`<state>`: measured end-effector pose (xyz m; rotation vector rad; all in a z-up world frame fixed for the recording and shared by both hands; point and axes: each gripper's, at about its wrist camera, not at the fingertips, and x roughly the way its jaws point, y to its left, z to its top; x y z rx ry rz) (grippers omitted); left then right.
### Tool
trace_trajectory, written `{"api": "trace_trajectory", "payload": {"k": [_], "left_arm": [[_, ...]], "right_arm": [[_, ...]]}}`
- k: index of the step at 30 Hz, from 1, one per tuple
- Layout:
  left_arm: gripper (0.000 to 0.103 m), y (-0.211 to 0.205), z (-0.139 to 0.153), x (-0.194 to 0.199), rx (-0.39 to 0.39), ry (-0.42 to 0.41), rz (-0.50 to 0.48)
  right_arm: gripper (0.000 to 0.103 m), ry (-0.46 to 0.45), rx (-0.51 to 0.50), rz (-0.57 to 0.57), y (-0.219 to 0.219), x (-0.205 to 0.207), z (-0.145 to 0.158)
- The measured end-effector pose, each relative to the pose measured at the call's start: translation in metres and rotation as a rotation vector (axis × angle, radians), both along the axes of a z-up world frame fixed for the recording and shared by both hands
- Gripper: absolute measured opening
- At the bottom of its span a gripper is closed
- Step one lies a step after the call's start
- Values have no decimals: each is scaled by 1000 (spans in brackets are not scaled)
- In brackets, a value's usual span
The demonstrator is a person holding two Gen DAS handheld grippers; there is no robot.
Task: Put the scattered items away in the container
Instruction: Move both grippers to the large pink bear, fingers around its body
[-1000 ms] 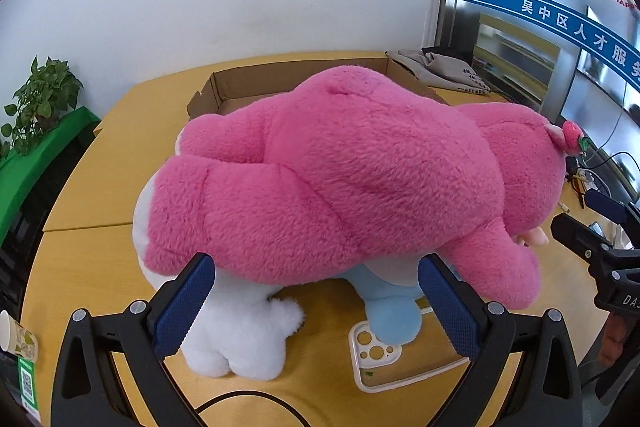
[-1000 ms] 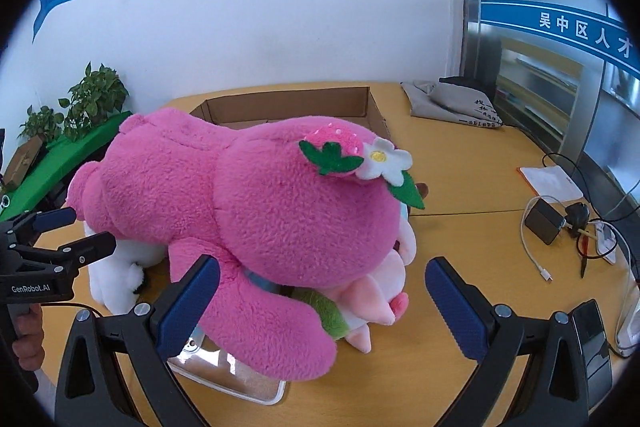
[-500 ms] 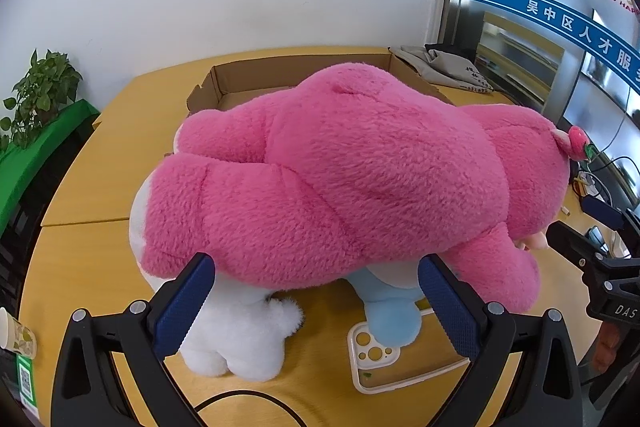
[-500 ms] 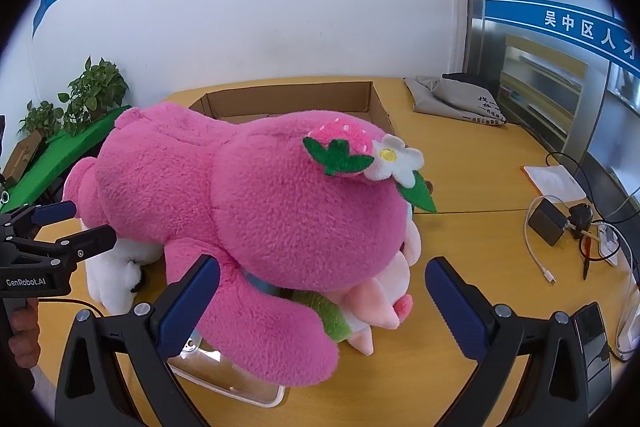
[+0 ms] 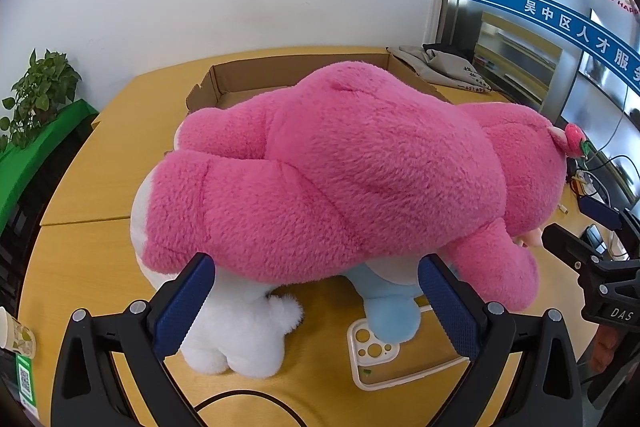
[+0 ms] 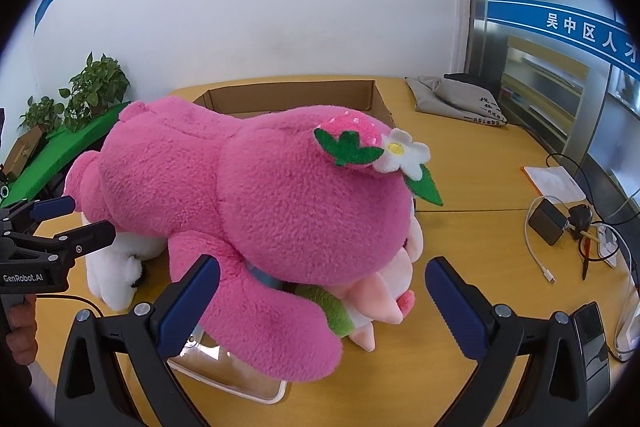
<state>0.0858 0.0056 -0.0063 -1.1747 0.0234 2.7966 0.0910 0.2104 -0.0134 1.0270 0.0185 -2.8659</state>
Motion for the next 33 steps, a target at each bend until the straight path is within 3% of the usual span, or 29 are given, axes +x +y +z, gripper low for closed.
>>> {"api": "trace_trajectory", "payload": {"k": [12, 19, 22, 26, 29, 33], "left_arm": [[103, -7, 3, -9, -1, 3, -13], [103, -12, 24, -37, 19, 21, -67], [103, -14, 28, -61, 55, -4, -100], [103, -17, 23, -92, 126, -56, -148], [103, -22, 18, -104, 190, -90, -170], [103, -33, 32, -100, 273, -80, -217]], "right_arm": [[103, 4, -7, 11, -3, -2, 2], [103, 79, -131, 41, 13, -5, 32], [103, 102, -100, 27, 21, -17, 39], [103, 63, -44, -19, 30, -47, 29], [103, 13, -142, -12, 42, -68, 15], [103, -2, -263, -17, 55, -76, 19]]}}
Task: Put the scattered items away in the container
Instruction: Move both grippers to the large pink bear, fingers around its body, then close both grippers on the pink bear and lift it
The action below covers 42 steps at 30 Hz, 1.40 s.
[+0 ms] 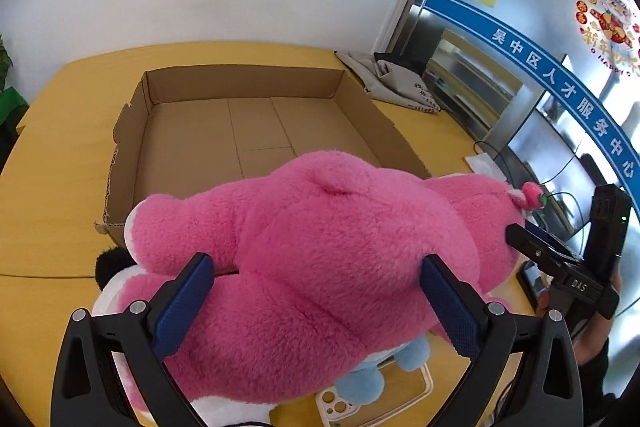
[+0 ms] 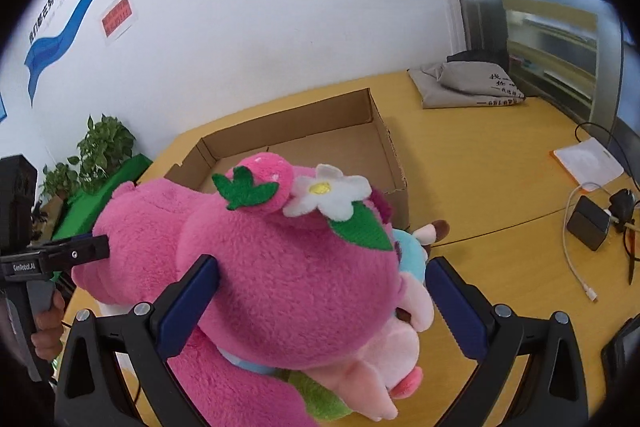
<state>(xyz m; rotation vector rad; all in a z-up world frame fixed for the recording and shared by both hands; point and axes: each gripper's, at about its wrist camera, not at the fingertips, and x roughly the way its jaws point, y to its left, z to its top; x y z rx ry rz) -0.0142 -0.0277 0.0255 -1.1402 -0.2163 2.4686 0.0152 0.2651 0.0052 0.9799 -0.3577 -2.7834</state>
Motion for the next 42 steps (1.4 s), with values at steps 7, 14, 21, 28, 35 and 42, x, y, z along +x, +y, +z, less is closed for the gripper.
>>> {"api": "trace_trajectory", "payload": {"k": [7, 14, 21, 28, 35, 42], "left_arm": [[103, 6, -15, -32, -31, -99, -36], [80, 11, -32, -37, 15, -127, -66], [48, 8, -27, -24, 48, -110, -31], [43, 10, 13, -24, 51, 12, -21], [43, 23, 75, -94, 36, 143, -1], [43, 30, 86, -185, 24, 145, 49]], "right_arm": [[103, -7, 64, 27, 0, -11, 9], [77, -39, 29, 59, -4, -14, -24], [52, 51, 80, 57, -25, 0, -12], [49, 206, 86, 60, -24, -4, 37], [49, 345, 102, 71, -12, -76, 94], [49, 404, 62, 91, -4, -179, 109]]}}
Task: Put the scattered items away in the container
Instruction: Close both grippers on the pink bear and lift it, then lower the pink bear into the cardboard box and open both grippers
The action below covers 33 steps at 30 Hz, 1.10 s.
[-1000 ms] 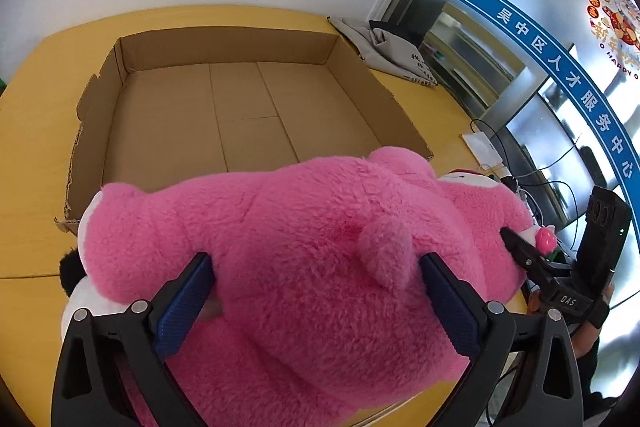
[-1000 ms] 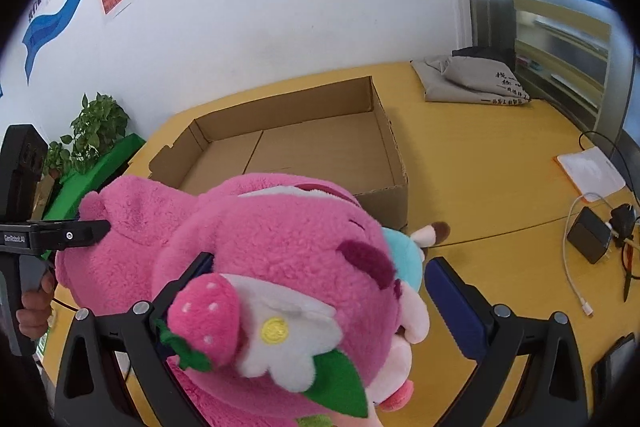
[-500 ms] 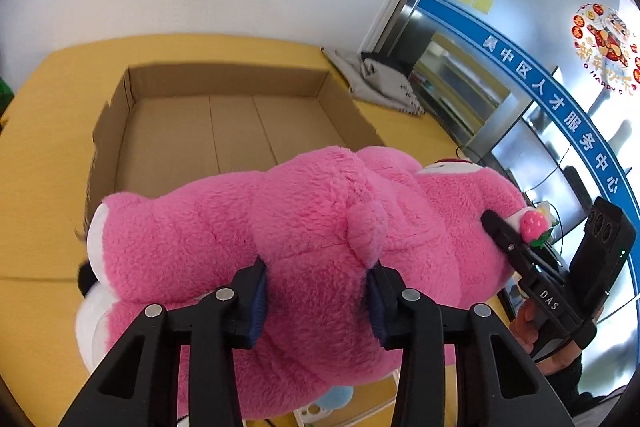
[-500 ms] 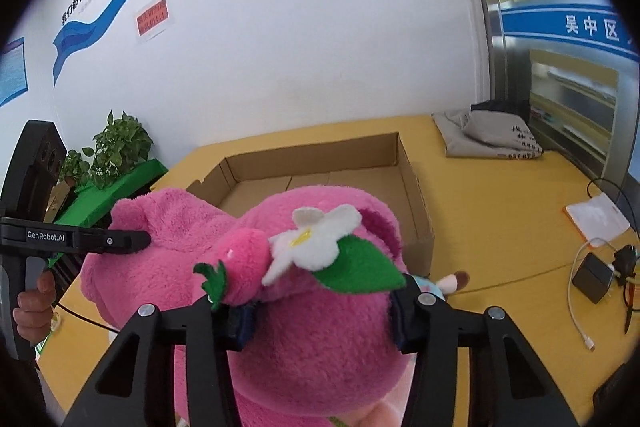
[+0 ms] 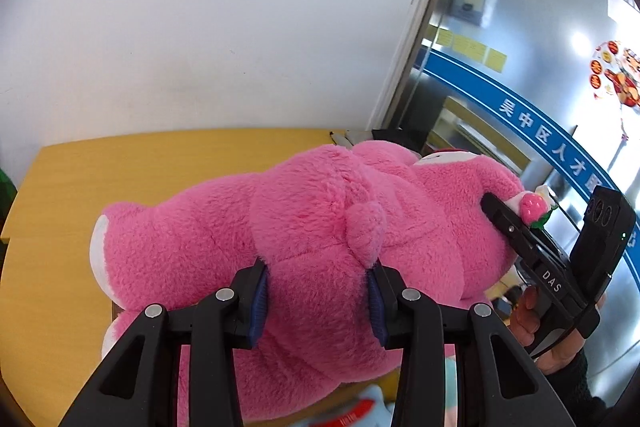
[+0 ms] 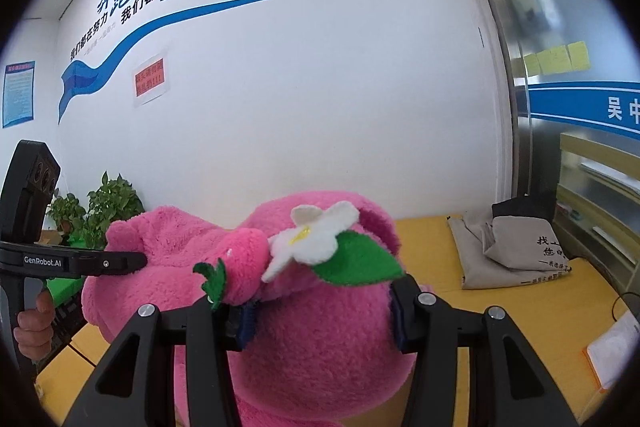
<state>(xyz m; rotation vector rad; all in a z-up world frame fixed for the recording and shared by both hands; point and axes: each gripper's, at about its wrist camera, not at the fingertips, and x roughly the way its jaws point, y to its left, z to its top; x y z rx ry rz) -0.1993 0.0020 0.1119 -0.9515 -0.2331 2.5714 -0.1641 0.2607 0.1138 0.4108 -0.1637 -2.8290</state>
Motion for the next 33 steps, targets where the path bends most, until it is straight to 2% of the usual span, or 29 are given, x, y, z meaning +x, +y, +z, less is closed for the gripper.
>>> {"api": "trace_trajectory", "payload": {"k": [6, 10, 12, 15, 18, 20, 24, 27, 29, 30, 31, 32, 33], "left_arm": [[43, -2, -39, -77, 16, -78, 52], [43, -1, -85, -122, -4, -160, 82], [43, -1, -117, -142, -10, -222, 98], [39, -2, -159, -162, -68, -295, 117], [39, 0, -176, -170, -93, -310, 103], [43, 7, -173, -171, -135, -307, 90], [53, 9, -160, -162, -179, -302, 86], [52, 6, -134, -136, -169, -250, 89], [53, 5, -107, -107, -159, -186, 82], [56, 5, -90, -87, -152, -147, 78], [69, 5, -73, -65, -150, -103, 79], [88, 9, -55, -41, -153, -56, 88], [100, 14, -40, -22, -163, -13, 103]], "right_arm": [[49, -57, -6, -38, -13, -79, -28], [49, -133, -12, -59, -19, -125, -74], [49, -193, -20, -68, -20, -146, -104], [51, -287, -2, -88, -24, -166, -142], [53, -325, 71, -108, -36, -168, -157], [56, -395, 98, -142, -36, -174, -164], [67, -502, 36, -188, -19, -174, -173], [69, -485, 54, -186, -16, -157, -155], [80, -439, 83, -177, -18, -137, -131], [81, -408, 103, -166, -21, -123, -117], [81, -377, 126, -155, -24, -107, -103], [81, -349, 146, -145, -28, -91, -91], [82, -327, 163, -138, -31, -75, -79]]}}
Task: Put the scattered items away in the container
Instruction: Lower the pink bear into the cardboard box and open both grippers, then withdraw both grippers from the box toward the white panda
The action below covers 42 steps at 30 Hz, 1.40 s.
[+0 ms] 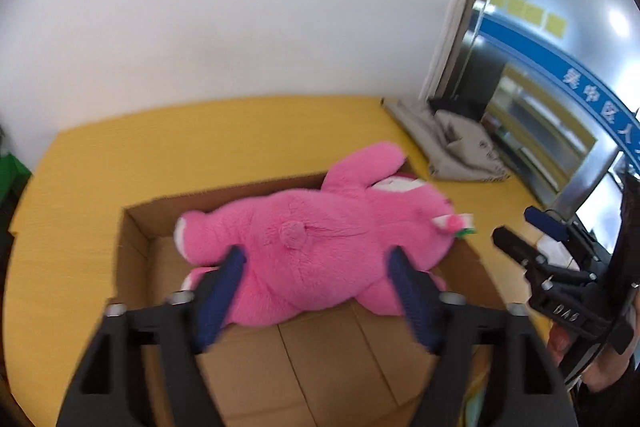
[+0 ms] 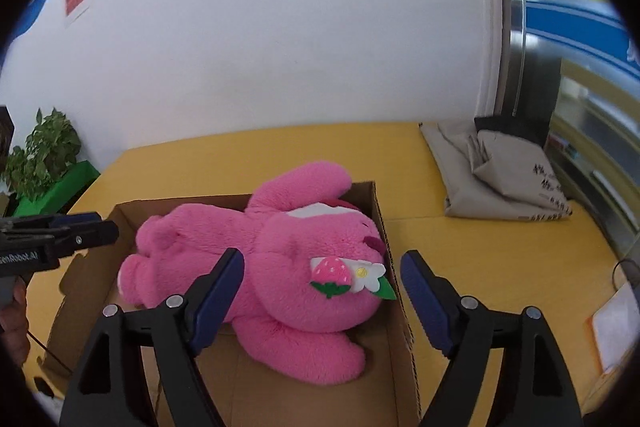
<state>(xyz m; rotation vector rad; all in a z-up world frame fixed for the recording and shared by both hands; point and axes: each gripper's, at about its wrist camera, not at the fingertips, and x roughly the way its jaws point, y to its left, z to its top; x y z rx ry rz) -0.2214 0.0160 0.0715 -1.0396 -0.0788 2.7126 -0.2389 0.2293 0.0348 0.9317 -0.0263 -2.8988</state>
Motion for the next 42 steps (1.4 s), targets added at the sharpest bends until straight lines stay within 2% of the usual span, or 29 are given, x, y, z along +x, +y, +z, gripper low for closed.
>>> {"api": "trace_trajectory", "payload": {"k": [3, 5, 8, 14, 24, 30, 42], "left_arm": [[103, -5, 35, 70, -65, 129, 33], [103, -15, 47, 110, -117, 160, 53], [103, -24, 44, 161, -157, 155, 100], [103, -34, 18, 215, -140, 110, 133], [103, -41, 2, 240, -101, 87, 146], [103, -45, -3, 242, -67, 76, 146], [103, -41, -9, 236, -64, 63, 127]], "right_arm": [[83, 46, 35, 25, -13, 56, 24], [83, 67, 44, 36, -20, 90, 30], [83, 79, 38, 22, -28, 136, 31], [83, 43, 42, -9, -41, 192, 19], [83, 43, 88, -10, -53, 229, 22], [83, 30, 93, -21, -55, 231, 17], [83, 17, 100, -18, -57, 227, 11]]}}
